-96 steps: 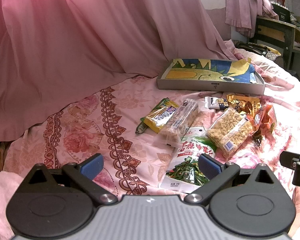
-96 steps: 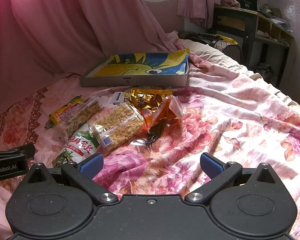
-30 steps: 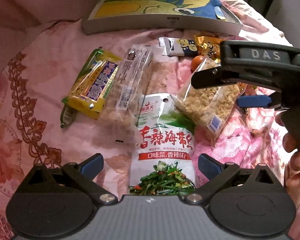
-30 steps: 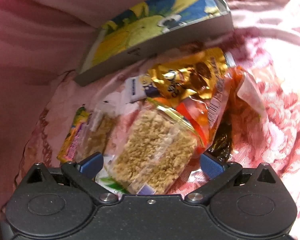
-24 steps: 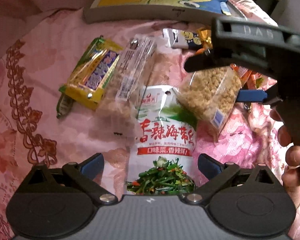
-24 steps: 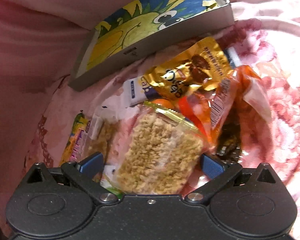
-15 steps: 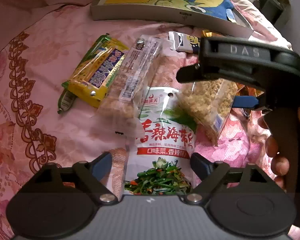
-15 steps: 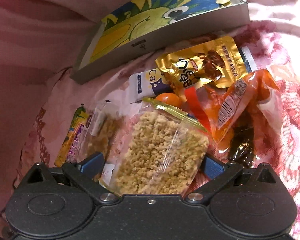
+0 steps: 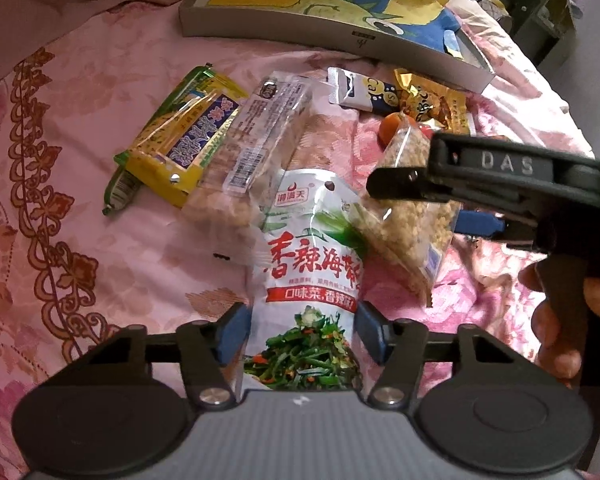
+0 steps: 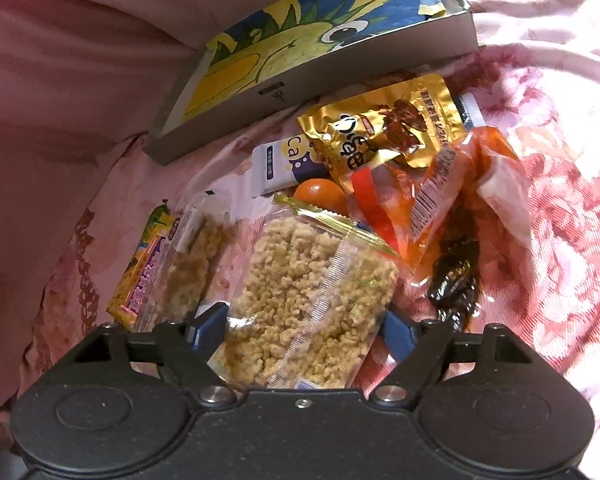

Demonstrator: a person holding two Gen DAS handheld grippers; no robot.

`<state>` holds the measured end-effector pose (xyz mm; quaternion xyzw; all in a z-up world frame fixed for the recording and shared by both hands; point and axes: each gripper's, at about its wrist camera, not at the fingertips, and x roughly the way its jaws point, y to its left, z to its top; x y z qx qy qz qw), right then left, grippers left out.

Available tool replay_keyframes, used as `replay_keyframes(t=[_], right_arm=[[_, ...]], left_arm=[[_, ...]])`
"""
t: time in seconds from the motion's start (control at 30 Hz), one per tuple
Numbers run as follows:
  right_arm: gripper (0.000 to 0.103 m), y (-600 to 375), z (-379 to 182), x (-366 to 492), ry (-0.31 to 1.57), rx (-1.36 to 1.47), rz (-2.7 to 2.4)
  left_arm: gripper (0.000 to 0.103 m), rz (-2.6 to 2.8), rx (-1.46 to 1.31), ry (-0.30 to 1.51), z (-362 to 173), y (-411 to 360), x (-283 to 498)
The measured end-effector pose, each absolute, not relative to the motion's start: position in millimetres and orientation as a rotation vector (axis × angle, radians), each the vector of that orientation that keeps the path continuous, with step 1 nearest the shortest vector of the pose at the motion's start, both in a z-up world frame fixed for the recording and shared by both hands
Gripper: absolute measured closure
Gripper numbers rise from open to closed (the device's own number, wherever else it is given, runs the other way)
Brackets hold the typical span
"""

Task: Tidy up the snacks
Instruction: 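Grasp the green seaweed bag with the left tool while the right grasps the grain bag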

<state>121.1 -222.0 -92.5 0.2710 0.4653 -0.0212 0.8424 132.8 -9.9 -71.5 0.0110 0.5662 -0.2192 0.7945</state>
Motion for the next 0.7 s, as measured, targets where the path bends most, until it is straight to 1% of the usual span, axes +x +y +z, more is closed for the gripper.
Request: replay_keyframes(t=[0.27,0.53,0.7], right_arm=[[0.022,-228,-87,110,0.973,0.615,-0.033],[0.022,-242,-82,97,0.946,0.679,-0.036],[0.022,-245,-77,92,0.921,0.689,-0.027]], left_arm=[[0.05,-0.486,-0.022,1.221,-67,-9,131],[0.063,-0.52,-0.071,1.222,-64,-8,128],[0.066,-0.554,-0.097,1.213,-60,-10,122]])
